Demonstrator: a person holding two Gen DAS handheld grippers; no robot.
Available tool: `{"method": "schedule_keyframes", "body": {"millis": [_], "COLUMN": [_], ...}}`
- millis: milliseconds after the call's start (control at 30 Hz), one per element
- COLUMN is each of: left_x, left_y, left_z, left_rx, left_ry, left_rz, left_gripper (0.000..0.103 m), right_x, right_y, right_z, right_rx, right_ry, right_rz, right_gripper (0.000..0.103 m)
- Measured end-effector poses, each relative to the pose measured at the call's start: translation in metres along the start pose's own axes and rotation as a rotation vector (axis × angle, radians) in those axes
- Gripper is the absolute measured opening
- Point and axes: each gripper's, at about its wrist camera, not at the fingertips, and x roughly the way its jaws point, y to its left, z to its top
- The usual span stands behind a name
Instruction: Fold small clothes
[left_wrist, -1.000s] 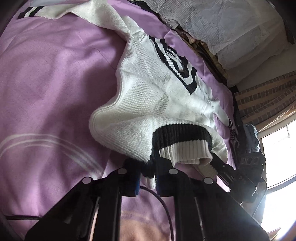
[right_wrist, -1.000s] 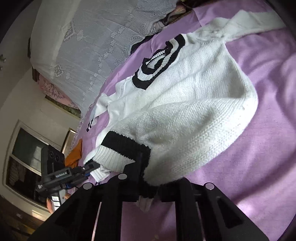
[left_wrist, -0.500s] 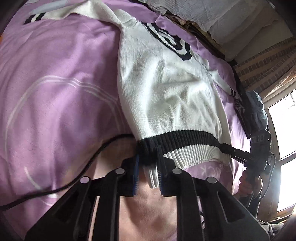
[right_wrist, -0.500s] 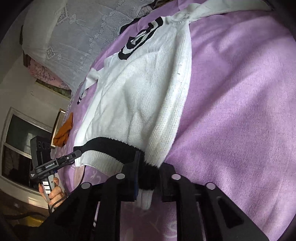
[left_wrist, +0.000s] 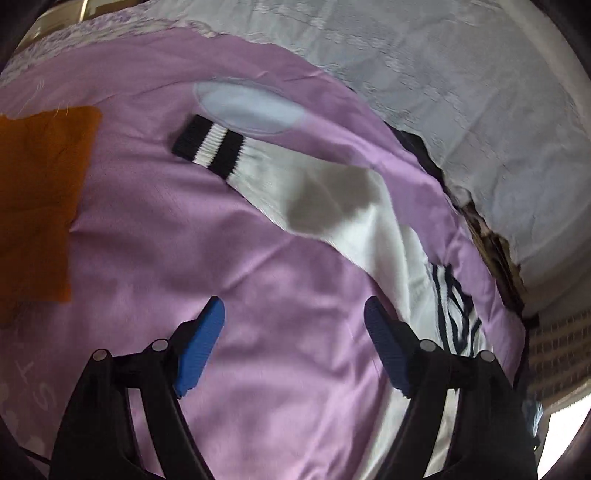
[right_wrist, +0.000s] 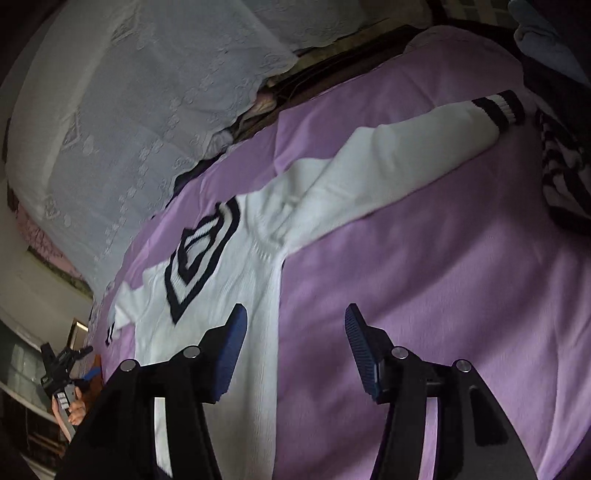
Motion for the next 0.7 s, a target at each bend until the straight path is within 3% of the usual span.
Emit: {"method": "schedule_keyframes", "body": {"millis": [133, 300, 333, 367, 400, 567, 633, 700], "left_x": [0.044, 0.059, 0.059, 0.06, 0.063, 0.019, 0.016, 0.025], "left_y": [0.027, 0.031, 0.032, 0.032, 0.033, 0.066, 0.084, 0.093], "left_z": [0.027, 0.057, 0.061, 0.066, 0.071, 0.075, 0.077, 0.074], "left_rx": [-0.182, -0.242, -0.247, -0.24, -0.222, -0.24, -0.262, -0.255], "left_ry": [0.026, -0.057, -0.075, -0.091, -0.094, -0.274, -0.231, -0.151], "left_rz": [0.006, 0.035, 0.036, 0.058, 0.096, 0.25, 0.202, 0.239], "left_gripper": [0.074, 0.073, 0.065, 0.028, 0.007, 0.007, 0.007, 0.014], "right_x": [0.034, 0.064, 0.067, 0.07, 0.072, 0.069, 0.059, 0.049], "right_y": [-0.024, -0.05, -0.054, -0.057, -0.06, -0.075, -0.084, -0.095], "right_z": [0.034, 0.051, 0.055, 0.059, 0.064, 0.081, 0.083, 0.085], "right_rx": [0.125, 0.257, 0.279, 0.302, 0.326, 0.375, 0.37, 0.362], "right_ry": [-0.021, -0.039, -0.048, -0.058, -0.068, -0.129, -0.171, -0.223], "right_rz": [-0.004, -0.001, 0.004, 0.009, 0.014, -0.01, -0.054, -0.134], "right_gripper": [0.056, 0.055, 0.055, 0.055, 0.055, 0.055, 0.055, 0.055]}}
